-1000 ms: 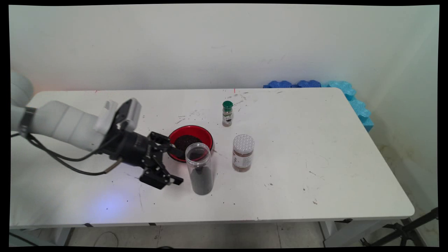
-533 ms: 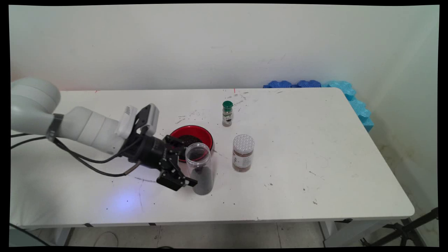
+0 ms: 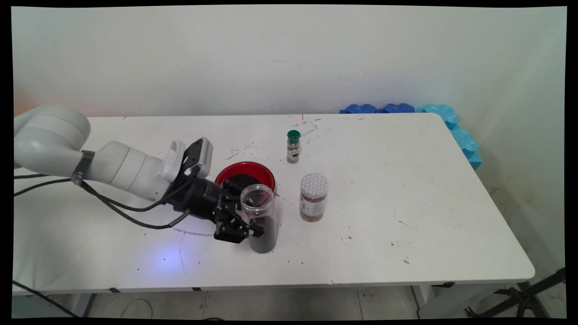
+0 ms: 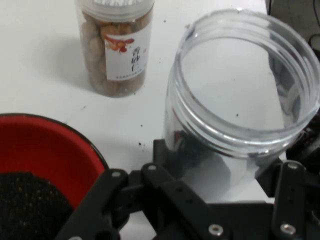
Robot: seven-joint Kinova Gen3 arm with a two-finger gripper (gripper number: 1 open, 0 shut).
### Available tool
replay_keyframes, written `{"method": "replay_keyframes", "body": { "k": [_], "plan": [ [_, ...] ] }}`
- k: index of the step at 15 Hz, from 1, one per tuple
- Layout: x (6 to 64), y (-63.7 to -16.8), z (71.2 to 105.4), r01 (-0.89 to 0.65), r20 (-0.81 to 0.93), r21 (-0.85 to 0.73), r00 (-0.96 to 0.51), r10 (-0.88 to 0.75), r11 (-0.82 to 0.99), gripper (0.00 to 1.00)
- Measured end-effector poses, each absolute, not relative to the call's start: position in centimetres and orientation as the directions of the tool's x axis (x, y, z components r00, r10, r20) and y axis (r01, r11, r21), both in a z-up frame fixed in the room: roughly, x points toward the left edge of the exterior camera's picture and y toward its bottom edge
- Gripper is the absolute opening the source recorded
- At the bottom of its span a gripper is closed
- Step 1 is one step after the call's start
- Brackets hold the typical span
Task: Pour the black seasoning powder in the red bowl
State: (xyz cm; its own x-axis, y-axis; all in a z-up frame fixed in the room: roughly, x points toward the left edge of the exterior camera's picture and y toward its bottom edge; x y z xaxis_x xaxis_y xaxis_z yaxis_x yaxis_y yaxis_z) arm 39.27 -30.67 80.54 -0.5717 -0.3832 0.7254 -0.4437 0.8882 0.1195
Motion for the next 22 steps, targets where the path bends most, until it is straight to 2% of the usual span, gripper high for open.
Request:
{"method": "replay_keyframes", "body": {
  "k": [7, 15, 22],
  "plan": [
    [40.1, -30.3, 82.1, -0.415, 0.732, 0.138, -0.569, -0.375, 0.899, 0.0],
    [43.0, -30.2, 87.6, -0.39, 0.709, 0.158, -0.594, -0.379, 0.907, 0.0],
    [45.5, -31.5, 93.1, -0.431, 0.672, 0.226, -0.581, -0.46, 0.874, 0.0]
  ]
}}
